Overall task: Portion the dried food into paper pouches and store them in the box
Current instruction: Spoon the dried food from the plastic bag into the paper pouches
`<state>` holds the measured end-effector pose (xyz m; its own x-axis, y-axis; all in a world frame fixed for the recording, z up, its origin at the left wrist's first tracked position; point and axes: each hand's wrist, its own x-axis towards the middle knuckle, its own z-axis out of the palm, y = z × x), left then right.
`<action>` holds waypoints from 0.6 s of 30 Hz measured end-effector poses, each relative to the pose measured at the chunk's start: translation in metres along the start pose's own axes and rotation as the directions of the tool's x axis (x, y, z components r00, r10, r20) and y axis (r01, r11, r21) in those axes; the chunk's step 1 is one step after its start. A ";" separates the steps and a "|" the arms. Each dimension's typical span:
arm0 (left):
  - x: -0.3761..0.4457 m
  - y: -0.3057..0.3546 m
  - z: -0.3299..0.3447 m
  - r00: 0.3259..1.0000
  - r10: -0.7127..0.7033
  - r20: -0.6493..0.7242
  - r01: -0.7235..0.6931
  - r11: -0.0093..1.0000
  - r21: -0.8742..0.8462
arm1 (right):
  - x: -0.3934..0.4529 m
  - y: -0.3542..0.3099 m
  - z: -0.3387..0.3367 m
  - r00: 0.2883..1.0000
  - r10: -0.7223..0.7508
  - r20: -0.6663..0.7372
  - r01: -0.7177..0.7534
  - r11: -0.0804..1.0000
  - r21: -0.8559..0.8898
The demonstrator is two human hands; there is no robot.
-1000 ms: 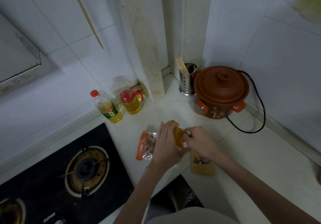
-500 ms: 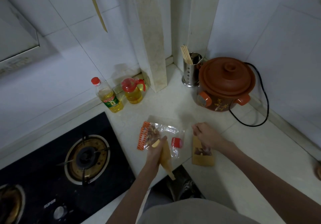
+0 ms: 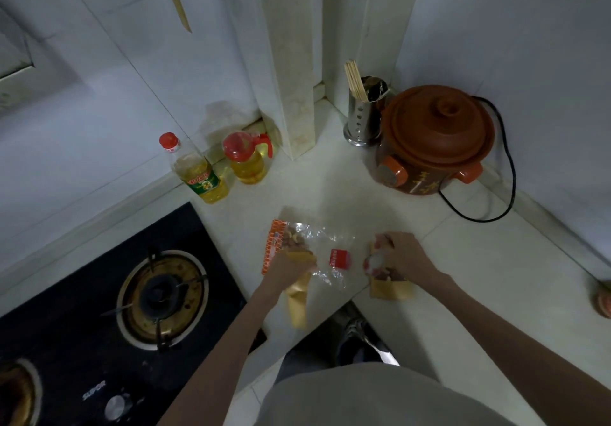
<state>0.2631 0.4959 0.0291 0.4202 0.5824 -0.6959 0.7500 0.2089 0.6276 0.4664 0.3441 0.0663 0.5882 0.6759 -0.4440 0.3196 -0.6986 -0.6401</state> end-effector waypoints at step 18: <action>0.039 -0.031 -0.058 0.980 -0.036 -0.195 0.079 0.973 0.217 | 0.012 0.009 0.065 0.964 0.183 -0.195 -0.176 0.983 0.050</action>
<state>0.2261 0.5577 0.0030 0.2850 0.7165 -0.6367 0.8739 0.0786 0.4797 0.4280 0.3611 0.0141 0.7700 0.4781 -0.4225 0.1737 -0.7942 -0.5823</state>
